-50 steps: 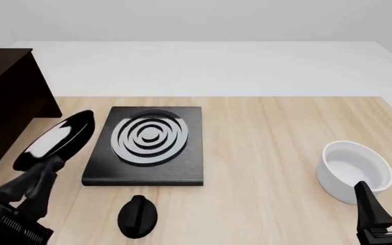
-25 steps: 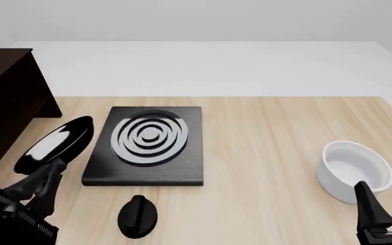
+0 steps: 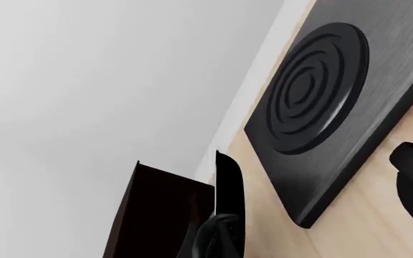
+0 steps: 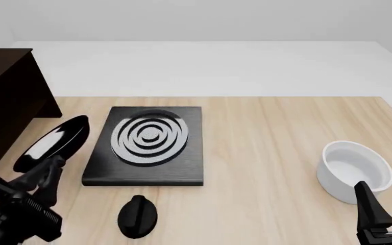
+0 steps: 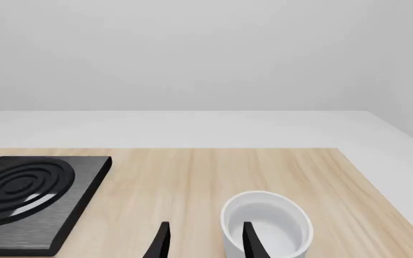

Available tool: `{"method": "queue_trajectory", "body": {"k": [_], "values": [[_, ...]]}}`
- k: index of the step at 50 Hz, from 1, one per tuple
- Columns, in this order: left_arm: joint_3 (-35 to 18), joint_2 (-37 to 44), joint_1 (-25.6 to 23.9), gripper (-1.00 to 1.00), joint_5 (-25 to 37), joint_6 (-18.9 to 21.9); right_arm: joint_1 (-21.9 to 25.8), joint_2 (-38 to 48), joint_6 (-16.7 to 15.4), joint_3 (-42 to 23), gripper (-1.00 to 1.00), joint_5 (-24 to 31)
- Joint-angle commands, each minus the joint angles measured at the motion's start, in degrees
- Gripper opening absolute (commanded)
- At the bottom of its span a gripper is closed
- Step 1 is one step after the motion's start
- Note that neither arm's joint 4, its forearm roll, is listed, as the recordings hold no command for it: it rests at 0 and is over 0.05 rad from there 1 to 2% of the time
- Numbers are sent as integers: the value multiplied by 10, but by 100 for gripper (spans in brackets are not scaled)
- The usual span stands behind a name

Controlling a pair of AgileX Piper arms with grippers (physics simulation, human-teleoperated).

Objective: Put the frying pan under the cabinet shelf.

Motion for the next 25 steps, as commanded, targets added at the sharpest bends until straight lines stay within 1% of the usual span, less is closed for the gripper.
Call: {"method": "queue_trajectory", "body": {"k": [1, 8, 10, 18, 25], "values": [[0, 39, 19, -100, -49, 2, 0, 0, 0, 0, 100, 0], [0, 46, 31, -100, -54, 1, 0, 0, 0, 0, 100, 0], [0, 58, 36, -100, -64, 8, 0, 0, 0, 0, 100, 0], [0, 69, 48, -100, -73, 5, 0, 0, 0, 0, 100, 0], [0, 126, 61, -100, -125, 0, 0, 0, 0, 0, 100, 0]]}}
